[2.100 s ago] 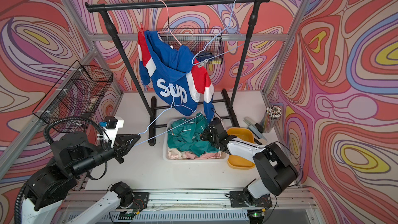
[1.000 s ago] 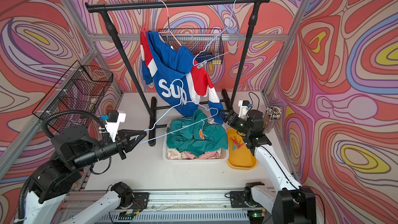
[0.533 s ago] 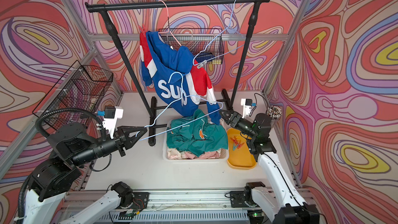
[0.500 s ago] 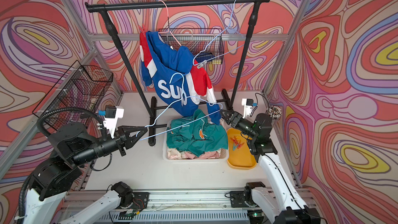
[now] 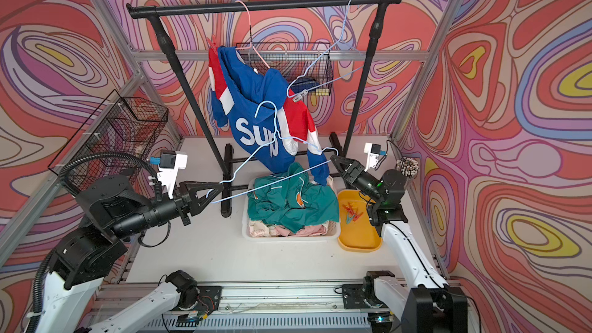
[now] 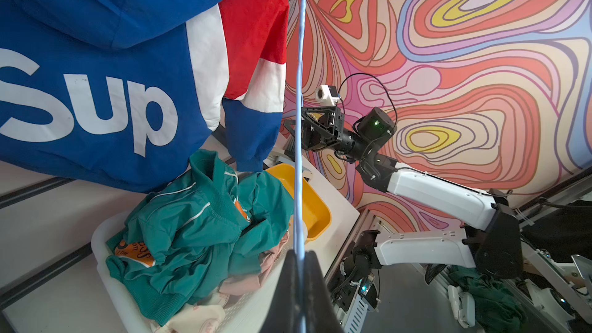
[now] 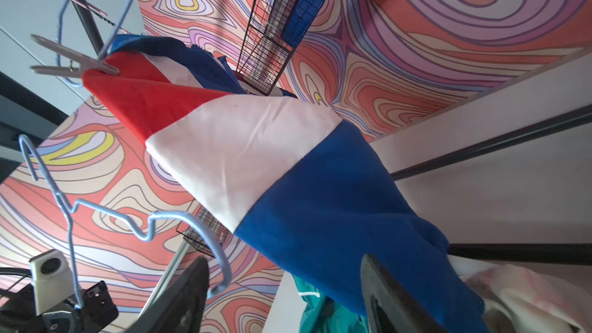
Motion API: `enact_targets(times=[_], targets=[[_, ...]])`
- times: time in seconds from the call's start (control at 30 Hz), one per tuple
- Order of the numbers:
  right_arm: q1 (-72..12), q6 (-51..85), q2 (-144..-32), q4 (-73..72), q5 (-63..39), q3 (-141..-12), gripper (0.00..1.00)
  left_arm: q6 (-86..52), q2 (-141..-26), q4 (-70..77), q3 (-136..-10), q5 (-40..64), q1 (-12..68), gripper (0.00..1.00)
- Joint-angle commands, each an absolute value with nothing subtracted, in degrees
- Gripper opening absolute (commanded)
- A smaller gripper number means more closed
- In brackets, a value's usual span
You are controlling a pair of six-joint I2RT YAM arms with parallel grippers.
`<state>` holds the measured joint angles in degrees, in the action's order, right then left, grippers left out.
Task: Remove the clothespins securing jackets to the hanger
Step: Place the hanger at the clothesline.
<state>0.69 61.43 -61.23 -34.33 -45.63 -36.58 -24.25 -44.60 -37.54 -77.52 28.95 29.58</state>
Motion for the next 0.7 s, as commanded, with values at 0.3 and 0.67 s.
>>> enact_targets(times=[0.3, 0.67], targets=[[0.9, 78.0, -66.6, -64.7, -48.3, -35.3, 0.52, -26.5, -45.9, -32.0, -76.3, 30.4, 29.4, 0.0], [0.9, 78.4, -67.2, -64.6, -47.2, -35.9, 0.24, -26.3, -45.2, -32.4, -74.0, 29.4, 29.4, 0.0]])
